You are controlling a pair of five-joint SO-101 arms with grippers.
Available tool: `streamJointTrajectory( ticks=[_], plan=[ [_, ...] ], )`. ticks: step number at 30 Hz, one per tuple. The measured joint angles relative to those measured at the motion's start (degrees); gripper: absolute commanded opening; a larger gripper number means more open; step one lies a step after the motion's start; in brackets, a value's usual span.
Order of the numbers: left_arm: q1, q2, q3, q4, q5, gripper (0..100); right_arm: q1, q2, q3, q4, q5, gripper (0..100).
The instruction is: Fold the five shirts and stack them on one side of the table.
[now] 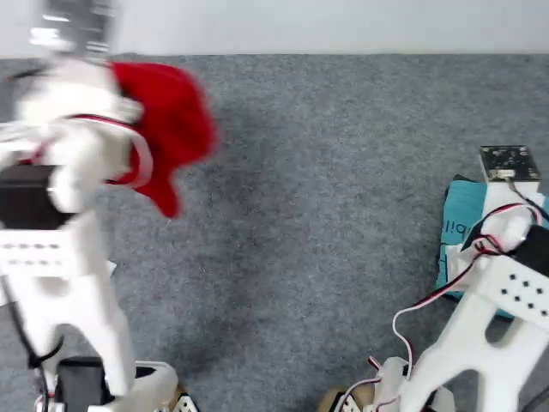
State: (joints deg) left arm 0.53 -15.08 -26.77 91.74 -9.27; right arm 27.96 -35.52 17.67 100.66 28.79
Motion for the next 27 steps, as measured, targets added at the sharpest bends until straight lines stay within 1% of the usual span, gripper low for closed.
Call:
streamJointTrajectory(
  ticks=[2, 3, 6, 8, 10, 16, 18, 20, 24, 27],
  plan=[
    [3.08, 0.97, 2.73, 2.46, 0.00, 3, 0.00, -0.62, 0.00, 0.00, 0.62, 1.2],
    [3.60, 1.76, 4.40, 3.87, 0.00, 6, 0.00, -0.88, 0.00, 0.00, 0.79, 1.2],
    [3.69, 3.34, 10.29, 7.30, 0.62, 17, 0.00, -0.88, 0.00, 0.00, 0.97, 1.2],
    [2.81, 2.90, 14.42, 7.56, 1.93, 21, 0.00, -0.88, 0.00, 0.00, 0.97, 1.2],
    [1.14, 1.67, 17.05, 7.56, 2.64, 21, 0.00, -0.88, 0.00, 0.00, 0.97, 1.2],
    [-0.79, -6.42, 20.48, 7.65, 2.29, 21, -0.35, -0.88, 0.00, 0.00, 0.97, 2.4],
    [-2.02, -9.32, 22.24, 7.65, 2.02, 19, -2.46, -0.88, 0.00, 0.00, 0.97, 3.9],
    [-4.31, -12.22, 24.44, 7.65, 1.93, 15, -5.71, -0.88, 0.00, 0.00, 0.97, 4.3],
    [-9.23, -17.67, 31.21, 7.65, 0.44, 7, -15.12, -0.88, 0.00, 0.00, 0.97, 4.3],
    [-9.49, -21.01, 38.68, 7.65, -3.34, 6, -23.21, -0.79, 0.00, 0.00, 0.97, 4.3]
  ],
)
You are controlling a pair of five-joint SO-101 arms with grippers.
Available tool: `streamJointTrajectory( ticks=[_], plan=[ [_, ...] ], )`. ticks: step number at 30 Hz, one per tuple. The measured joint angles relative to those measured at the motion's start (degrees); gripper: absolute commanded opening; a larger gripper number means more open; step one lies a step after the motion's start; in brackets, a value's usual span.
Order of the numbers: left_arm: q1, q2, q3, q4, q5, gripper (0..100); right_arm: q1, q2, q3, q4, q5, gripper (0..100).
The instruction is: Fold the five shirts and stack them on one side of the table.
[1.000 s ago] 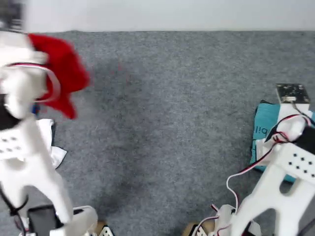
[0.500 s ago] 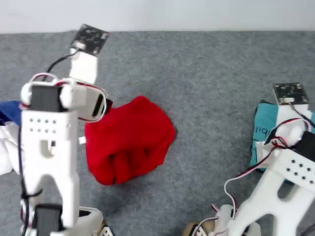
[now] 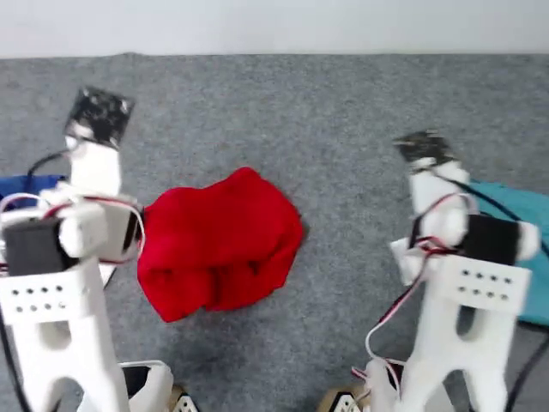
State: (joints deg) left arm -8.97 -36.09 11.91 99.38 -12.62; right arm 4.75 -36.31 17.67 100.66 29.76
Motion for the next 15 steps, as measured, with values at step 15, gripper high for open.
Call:
streamJointTrajectory(
  ticks=[15],
  plan=[
    [16.09, -5.71, 27.96, -1.41, -4.75, 20, -6.68, 11.52, 0.00, 0.00, -3.25, 4.3]
  ],
)
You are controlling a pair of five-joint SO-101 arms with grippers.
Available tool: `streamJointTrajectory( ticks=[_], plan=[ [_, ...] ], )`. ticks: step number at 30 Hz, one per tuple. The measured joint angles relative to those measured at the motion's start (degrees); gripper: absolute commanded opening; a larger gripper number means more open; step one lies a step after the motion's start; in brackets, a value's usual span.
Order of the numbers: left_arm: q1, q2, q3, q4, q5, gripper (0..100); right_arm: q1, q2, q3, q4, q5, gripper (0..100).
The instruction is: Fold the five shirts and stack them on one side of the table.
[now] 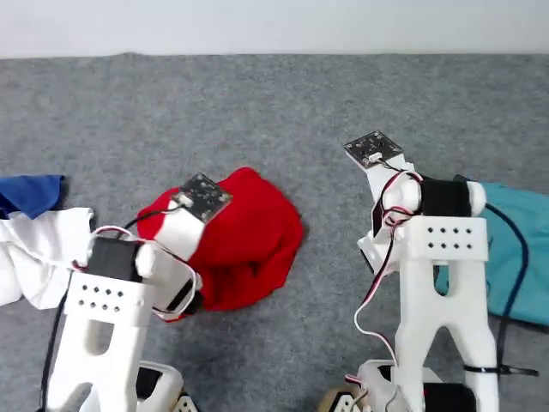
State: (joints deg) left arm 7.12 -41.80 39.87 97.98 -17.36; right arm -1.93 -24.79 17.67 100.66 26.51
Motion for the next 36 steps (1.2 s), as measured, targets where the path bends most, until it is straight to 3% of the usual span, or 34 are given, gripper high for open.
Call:
streamJointTrajectory(
  ticks=[15, 22, 25, 30, 36],
  plan=[
    [0.88, 18.90, 3.60, -11.08, 0.18, 19, -0.35, 0.35, 0.00, 0.00, -0.26, 4.3],
    [0.88, 23.47, 3.78, -16.18, -0.09, 0, -0.26, 0.35, 0.00, 0.00, -0.26, 4.3],
    [0.88, 23.74, 3.78, -17.58, -0.26, 0, 0.62, 0.35, 0.00, 0.00, -0.26, 4.3],
    [0.88, 23.82, 1.67, -16.53, -0.35, 0, 5.80, 0.35, 0.00, 0.00, -0.26, 4.3],
    [-0.18, 23.82, -16.18, -7.65, -0.70, 0, 8.44, 0.35, 0.00, 0.00, -0.26, 4.3]
  ],
)
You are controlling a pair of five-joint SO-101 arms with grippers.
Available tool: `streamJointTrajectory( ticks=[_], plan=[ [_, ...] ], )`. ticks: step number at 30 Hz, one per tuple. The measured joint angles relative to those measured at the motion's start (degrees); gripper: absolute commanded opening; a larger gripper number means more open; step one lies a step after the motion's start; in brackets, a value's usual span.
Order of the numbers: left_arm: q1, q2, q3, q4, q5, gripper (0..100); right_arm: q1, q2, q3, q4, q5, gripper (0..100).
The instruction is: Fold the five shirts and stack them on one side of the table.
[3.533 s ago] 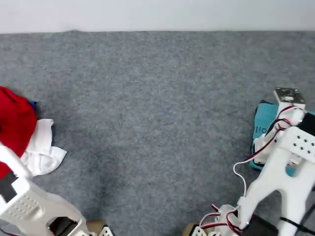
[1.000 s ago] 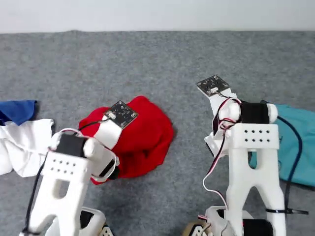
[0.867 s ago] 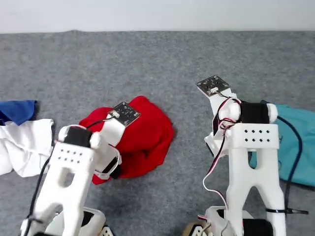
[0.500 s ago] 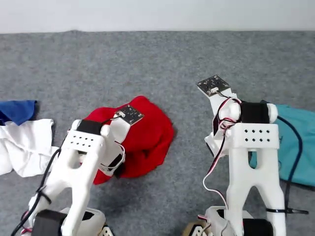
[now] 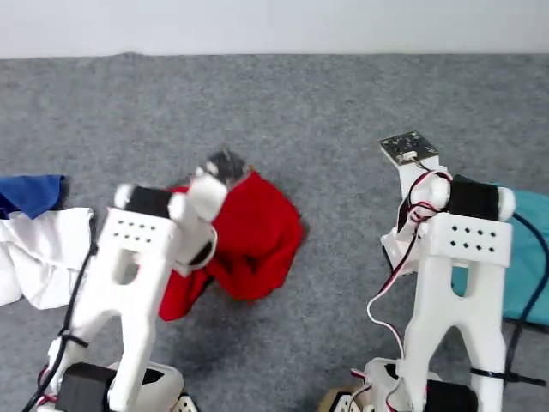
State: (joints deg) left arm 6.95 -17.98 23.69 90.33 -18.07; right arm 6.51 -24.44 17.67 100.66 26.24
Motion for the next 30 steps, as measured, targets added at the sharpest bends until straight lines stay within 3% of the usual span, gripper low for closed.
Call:
streamJointTrajectory(
  ticks=[9, 19, 22, 30],
  plan=[
    [-9.23, 0.00, -34.29, 8.62, 0.00, 0, 0.09, 0.00, 0.00, 0.00, 0.00, 4.3],
    [-20.75, -0.09, -40.35, 9.05, -3.87, 0, 0.18, 0.00, 0.00, 0.00, 3.25, 4.3],
    [-18.55, -2.02, -40.35, 9.05, -4.04, 0, 0.18, 0.00, 0.00, 0.00, 5.01, 4.3],
    [-2.64, -6.77, -44.04, 9.05, -3.25, 0, 0.18, 0.00, 0.00, 0.00, 5.54, 4.3]
  ],
)
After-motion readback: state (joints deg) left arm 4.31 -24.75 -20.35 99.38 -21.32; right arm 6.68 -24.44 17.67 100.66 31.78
